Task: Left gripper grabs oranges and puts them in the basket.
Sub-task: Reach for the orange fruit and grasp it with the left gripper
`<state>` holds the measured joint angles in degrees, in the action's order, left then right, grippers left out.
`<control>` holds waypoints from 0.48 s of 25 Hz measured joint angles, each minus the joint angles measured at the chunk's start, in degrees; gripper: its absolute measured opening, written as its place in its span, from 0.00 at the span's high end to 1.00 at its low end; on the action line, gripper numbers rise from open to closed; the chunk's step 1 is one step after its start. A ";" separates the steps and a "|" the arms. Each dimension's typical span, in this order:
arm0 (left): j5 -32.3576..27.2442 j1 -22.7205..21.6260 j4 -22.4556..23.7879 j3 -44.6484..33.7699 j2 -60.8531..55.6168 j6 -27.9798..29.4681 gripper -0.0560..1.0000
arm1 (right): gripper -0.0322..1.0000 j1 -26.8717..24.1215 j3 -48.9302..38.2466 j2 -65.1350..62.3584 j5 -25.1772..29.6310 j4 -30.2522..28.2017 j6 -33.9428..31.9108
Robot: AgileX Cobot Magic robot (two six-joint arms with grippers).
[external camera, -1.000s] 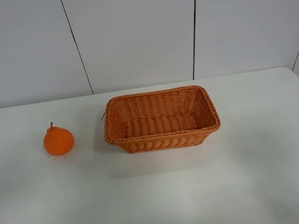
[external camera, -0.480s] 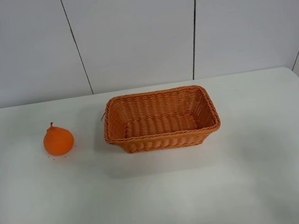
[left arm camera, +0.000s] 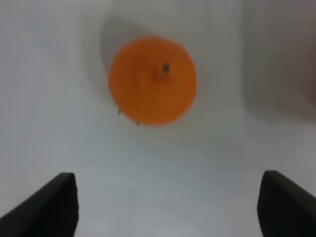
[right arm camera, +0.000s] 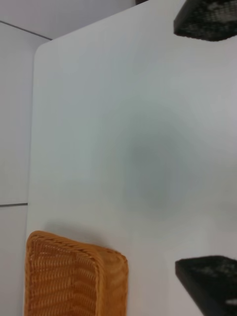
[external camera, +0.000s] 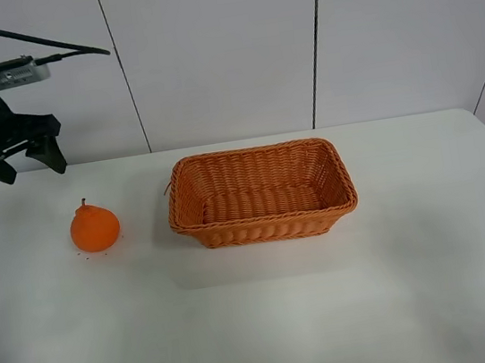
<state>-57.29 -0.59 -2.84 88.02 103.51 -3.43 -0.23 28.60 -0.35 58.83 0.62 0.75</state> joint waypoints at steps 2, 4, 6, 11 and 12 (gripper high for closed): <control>0.00 0.00 -0.07 3.47 4.60 -0.04 0.14 | 0.30 0.00 0.00 0.00 0.00 0.00 0.00; 0.14 0.00 -0.11 6.18 8.77 -0.04 0.14 | 0.30 0.00 0.00 0.00 0.00 0.00 0.00; 0.53 0.00 -0.11 6.90 10.21 -0.04 0.14 | 0.30 0.00 0.00 0.00 0.00 0.00 0.00; 2.11 0.00 -0.11 7.92 17.80 -0.07 0.14 | 0.30 0.00 0.00 0.00 0.00 0.00 0.00; 2.22 0.00 -0.11 7.92 18.68 -0.16 0.14 | 0.30 0.00 0.00 0.00 0.00 0.00 0.00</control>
<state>-55.07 -0.59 -2.96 95.94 122.20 -3.59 -0.23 28.60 -0.35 58.83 0.62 0.75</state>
